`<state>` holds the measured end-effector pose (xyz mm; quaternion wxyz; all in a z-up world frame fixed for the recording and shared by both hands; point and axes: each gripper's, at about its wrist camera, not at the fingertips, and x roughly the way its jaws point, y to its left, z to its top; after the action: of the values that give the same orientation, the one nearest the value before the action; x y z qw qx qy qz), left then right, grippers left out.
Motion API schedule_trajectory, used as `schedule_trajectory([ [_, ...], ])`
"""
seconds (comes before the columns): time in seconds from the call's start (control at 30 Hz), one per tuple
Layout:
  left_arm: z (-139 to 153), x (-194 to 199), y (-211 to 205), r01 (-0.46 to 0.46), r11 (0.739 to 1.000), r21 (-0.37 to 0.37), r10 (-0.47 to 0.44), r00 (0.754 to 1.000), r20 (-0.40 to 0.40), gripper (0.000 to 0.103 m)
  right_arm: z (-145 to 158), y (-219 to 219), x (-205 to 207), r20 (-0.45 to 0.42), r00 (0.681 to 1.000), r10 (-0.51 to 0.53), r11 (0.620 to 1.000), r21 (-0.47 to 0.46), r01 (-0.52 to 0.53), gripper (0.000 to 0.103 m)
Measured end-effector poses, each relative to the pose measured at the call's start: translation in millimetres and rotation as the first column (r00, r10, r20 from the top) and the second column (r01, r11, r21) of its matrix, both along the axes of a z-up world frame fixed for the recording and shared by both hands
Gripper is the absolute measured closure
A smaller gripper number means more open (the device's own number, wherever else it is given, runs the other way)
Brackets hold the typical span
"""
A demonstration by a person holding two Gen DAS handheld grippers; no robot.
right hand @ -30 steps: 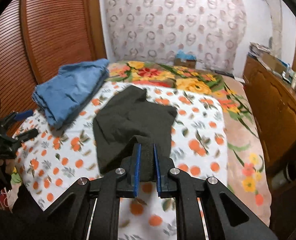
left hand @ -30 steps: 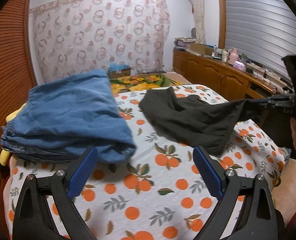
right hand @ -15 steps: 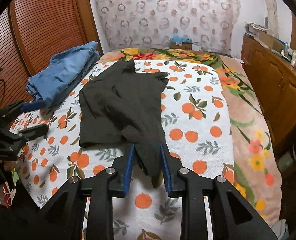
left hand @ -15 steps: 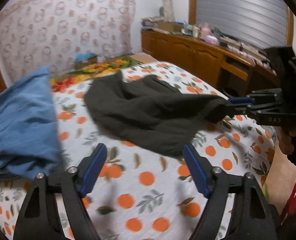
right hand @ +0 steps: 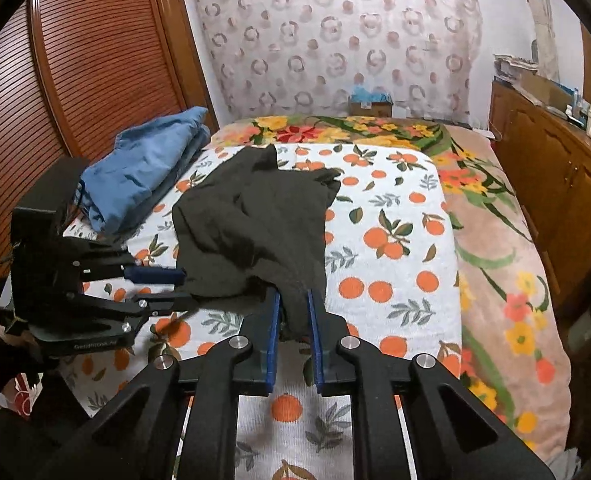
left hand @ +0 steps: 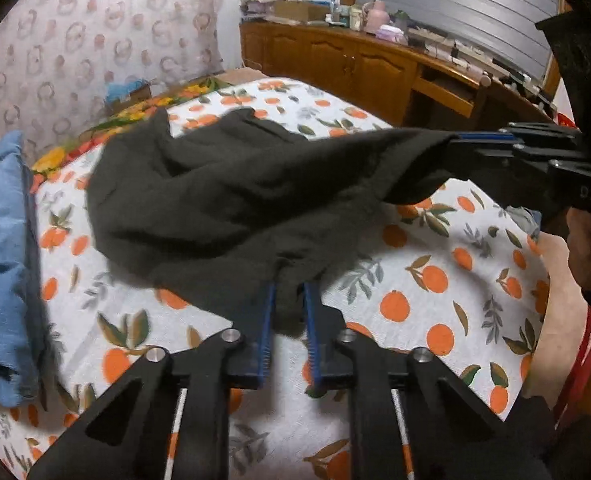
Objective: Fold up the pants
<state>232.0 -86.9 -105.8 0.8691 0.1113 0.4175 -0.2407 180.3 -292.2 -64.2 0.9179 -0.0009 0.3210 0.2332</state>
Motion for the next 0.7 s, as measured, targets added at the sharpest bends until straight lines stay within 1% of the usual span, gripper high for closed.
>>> schedule_trajectory([
  [0.1,25,-5,14,-0.033,0.999,-0.039,0.035,0.998,0.053,0.093,7,-1,-1,0.012,1.0,0.0,1.0,0.006,0.0,0.092],
  [0.13,37,-9,20,-0.043,0.998,-0.042,0.046,0.995,0.083,0.095,11,-1,-2,0.018,1.0,0.002,1.0,0.012,-0.002,0.092],
  [0.17,50,-12,25,-0.051,0.998,-0.042,0.055,0.992,0.113,0.097,17,0,-3,0.03,1.0,0.009,1.0,0.02,-0.009,0.092],
  [0.3,94,-24,45,-0.08,0.995,-0.055,0.089,0.975,0.202,0.097,46,7,-12,0.087,0.995,0.044,0.999,0.027,-0.047,0.093],
  [0.37,121,-32,57,-0.103,0.993,-0.066,0.117,0.958,0.262,0.097,64,14,-20,0.127,0.99,0.069,0.997,0.021,-0.072,0.093],
  [0.5,171,-43,75,-0.119,0.988,-0.098,0.146,0.925,0.351,0.097,99,25,-35,0.19,0.975,0.115,0.992,0.03,-0.122,0.093],
  [0.6,199,-49,77,-0.108,0.99,-0.095,0.137,0.913,0.385,0.098,120,26,-43,0.229,0.965,0.125,0.989,0.043,-0.139,0.093],
  [0.63,203,-48,76,-0.104,0.991,-0.088,0.13,0.912,0.389,0.098,124,27,-44,0.239,0.963,0.123,0.99,0.041,-0.137,0.093],
  [0.7,209,-45,75,-0.088,0.993,-0.08,0.112,0.917,0.382,0.098,125,28,-41,0.238,0.964,0.114,0.991,0.044,-0.128,0.092],
])
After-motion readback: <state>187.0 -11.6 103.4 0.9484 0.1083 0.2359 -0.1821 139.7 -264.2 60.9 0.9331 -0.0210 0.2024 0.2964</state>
